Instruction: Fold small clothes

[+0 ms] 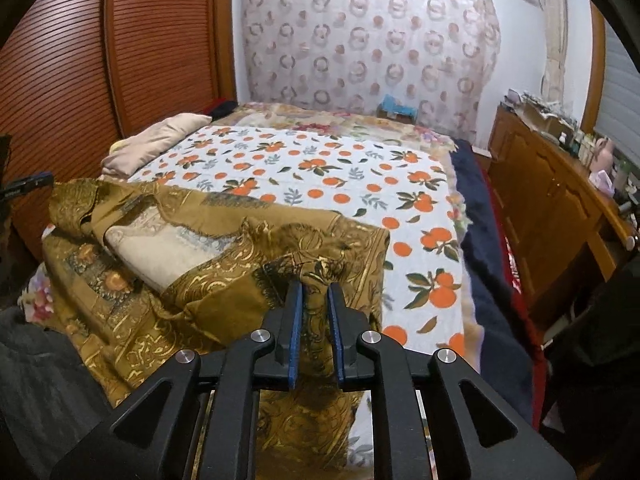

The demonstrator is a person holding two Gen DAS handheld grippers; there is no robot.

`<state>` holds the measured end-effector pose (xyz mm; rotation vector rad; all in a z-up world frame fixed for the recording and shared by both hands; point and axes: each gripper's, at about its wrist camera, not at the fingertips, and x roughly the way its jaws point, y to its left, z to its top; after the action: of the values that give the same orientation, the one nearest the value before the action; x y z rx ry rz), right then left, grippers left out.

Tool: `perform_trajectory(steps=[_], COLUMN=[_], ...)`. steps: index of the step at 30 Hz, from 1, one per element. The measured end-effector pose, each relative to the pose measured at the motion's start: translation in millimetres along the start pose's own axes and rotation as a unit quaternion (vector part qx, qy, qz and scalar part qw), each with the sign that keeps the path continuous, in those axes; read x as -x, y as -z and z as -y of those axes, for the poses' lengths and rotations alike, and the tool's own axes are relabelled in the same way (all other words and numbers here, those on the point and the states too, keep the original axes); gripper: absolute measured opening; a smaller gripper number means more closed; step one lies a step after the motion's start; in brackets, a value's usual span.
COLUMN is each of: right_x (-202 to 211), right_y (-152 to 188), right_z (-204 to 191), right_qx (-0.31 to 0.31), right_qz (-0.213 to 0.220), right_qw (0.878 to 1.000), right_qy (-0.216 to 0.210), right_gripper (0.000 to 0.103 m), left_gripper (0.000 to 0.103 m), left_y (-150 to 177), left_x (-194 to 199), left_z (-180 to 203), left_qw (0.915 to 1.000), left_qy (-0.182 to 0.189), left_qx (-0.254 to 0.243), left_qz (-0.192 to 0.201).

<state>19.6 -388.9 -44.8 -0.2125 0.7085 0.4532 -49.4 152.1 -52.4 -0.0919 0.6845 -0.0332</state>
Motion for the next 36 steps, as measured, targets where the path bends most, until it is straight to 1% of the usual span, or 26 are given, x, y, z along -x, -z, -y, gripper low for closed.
perform_trajectory(steps=[3,5,6,7,8,10,12,15,17,18,23,28,29,30,33,36], right_x=[0.1,0.1,-0.7,-2.3,-5.3,-13.5,-25.1,-45.6,-59.2,-67.0,-90.8,-105.4,-107.2,-109.5,-116.3,-121.1], right_y=[-9.3,-16.1,-19.2,-22.7,-26.2,-32.4,-37.8,-43.0,-44.4,-45.3,-44.1,-39.3,-38.6,-38.6,-37.8,-35.8], right_z=[2.7,4.5,5.4,6.1,6.6,8.6,11.0,13.3,16.2,18.0,25.8,36.9,38.3,39.9,44.7,46.9], right_qx=[0.002,0.003,0.005,0.007,0.01,0.013,0.012,0.013,0.012,0.012,0.012,-0.007,-0.011,-0.015,-0.029,-0.04], right_qz=[0.008,0.016,0.018,0.02,0.021,0.019,0.015,0.002,-0.007,-0.012,-0.027,-0.045,-0.048,-0.053,-0.066,-0.077], right_qw=[1.0,1.0,1.0,1.0,1.0,0.999,1.0,1.0,1.0,1.0,0.999,0.999,0.999,0.998,0.997,0.996], right_qy=[0.008,0.012,0.013,0.015,0.019,0.022,0.022,0.014,0.017,0.021,0.024,0.014,0.011,0.008,0.0,-0.008], right_gripper=[0.015,0.018,0.022,0.028,0.031,0.041,0.044,0.047,0.048,0.048,0.049,0.056,0.057,0.059,0.062,0.062], left_gripper=[0.043,0.044,0.046,0.053,0.056,0.057,0.057,0.057,0.057,0.057,0.057,0.057,0.049,0.047,0.046,0.045], left_y=[-9.1,-16.4,-18.9,-22.1,-25.1,-28.9,-33.5,-37.0,-36.8,-36.0,-30.4,-24.1,-23.2,-22.3,-21.3,-21.9], left_x=[-12.3,-23.8,-28.9,-36.0,-41.2,-49.3,-62.3,-81.0,-94.9,-100.3,-112.6,-120.2,-120.8,-122.8,-123.6,-123.7], left_z=[-4.4,-4.5,-4.6,-3.5,-2.1,0.2,2.4,1.6,-3.3,-5.8,-9.1,-2.6,-2.0,-1.0,1.2,3.0], left_qw=[1.0,0.9999,0.9998,0.9997,0.9996,0.9994,0.9988,0.9979,0.9963,0.9957,0.9942,0.9929,0.9927,0.9918,0.9918,0.9916], left_qy=[-0.006,0.003,0.01,0.016,0.015,0.016,0.022,0.028,0.042,0.042,0.041,0.044,0.049,0.056,0.053,0.055], left_qx=[-0.003,-0.008,-0.01,-0.013,-0.015,-0.021,-0.025,-0.023,-0.013,-0.007,0.0,-0.008,-0.008,-0.009,-0.013,-0.013], left_qz=[-0.002,-0.008,-0.012,-0.017,-0.019,-0.023,-0.035,-0.053,-0.074,-0.082,-0.1,-0.11,-0.11,-0.115,-0.115,-0.116])
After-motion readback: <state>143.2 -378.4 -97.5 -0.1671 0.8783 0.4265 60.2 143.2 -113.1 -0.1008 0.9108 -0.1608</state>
